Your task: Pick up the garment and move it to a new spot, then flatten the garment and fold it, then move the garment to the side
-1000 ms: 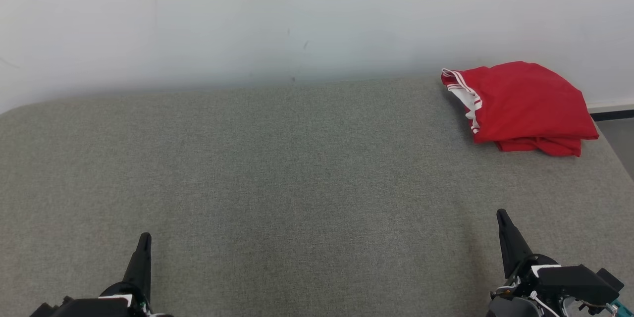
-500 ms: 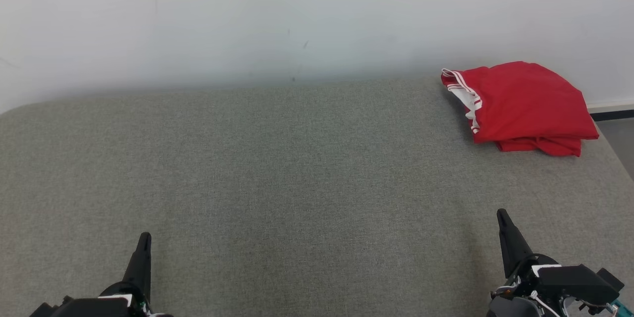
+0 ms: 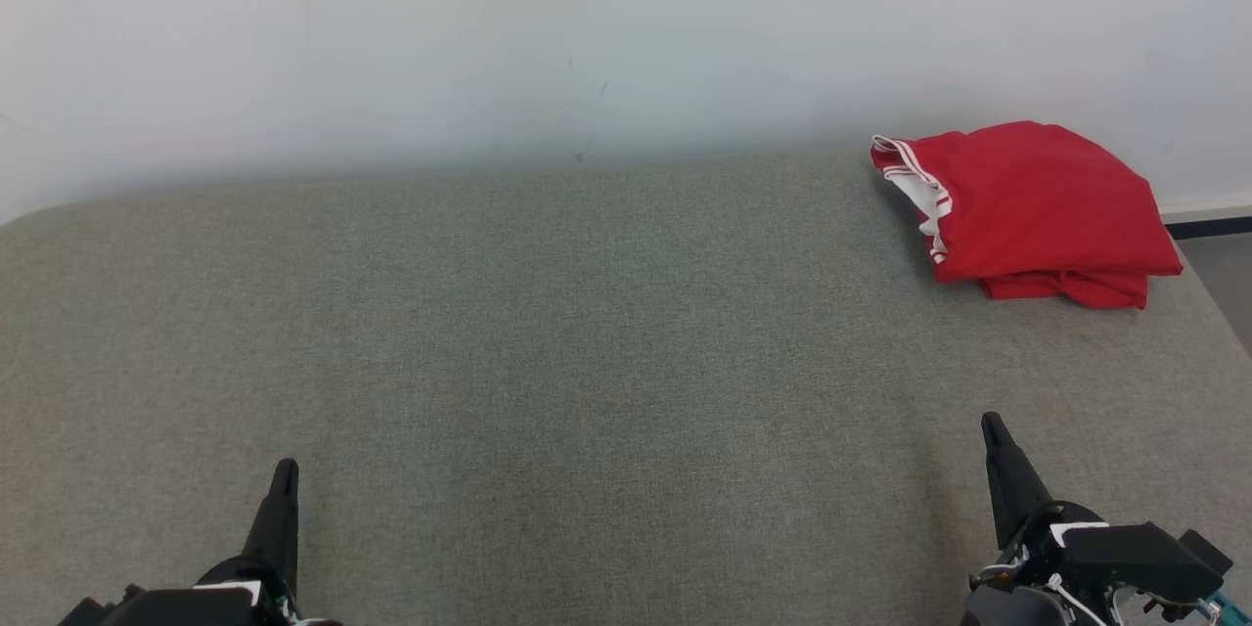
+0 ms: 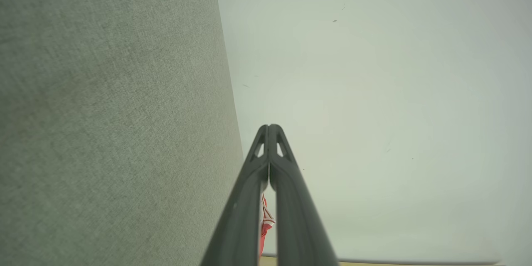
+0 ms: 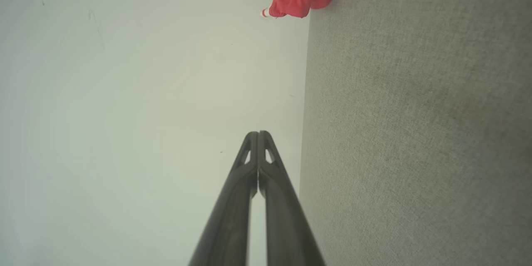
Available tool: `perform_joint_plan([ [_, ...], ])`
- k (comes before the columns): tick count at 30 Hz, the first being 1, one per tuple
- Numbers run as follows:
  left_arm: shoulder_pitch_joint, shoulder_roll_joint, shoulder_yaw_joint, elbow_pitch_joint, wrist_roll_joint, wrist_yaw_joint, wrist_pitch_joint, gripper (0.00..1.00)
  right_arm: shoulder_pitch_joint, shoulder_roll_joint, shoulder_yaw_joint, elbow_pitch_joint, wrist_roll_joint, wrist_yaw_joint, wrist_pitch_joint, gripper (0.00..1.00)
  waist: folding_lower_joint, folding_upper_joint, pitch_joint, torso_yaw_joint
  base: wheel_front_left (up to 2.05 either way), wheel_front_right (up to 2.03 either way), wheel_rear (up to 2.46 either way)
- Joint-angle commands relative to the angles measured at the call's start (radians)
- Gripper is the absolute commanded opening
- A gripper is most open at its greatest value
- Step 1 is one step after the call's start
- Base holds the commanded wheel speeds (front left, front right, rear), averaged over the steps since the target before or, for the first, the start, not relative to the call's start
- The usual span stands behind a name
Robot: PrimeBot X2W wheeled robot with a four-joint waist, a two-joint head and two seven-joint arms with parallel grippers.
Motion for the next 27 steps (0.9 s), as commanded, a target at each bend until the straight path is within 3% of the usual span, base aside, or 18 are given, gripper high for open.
perform_joint_plan([
  [1, -0.010, 0.003, 0.003, -0.003, -0.005, -0.001, 0.000, 0.00, -0.008, 0.001, -0.001, -0.001, -0.004, -0.002, 0.001, 0.00, 0.0000, -0.0001, 0.000, 0.000, 0.00, 0.00, 0.00],
  [27, -0.010, 0.003, 0.003, -0.003, -0.005, -0.001, 0.000, 0.00, -0.008, 0.002, -0.002, -0.001, -0.005, -0.002, 0.002, 0.00, 0.0000, -0.0001, 0.000, 0.000, 0.00, 0.00, 0.00],
])
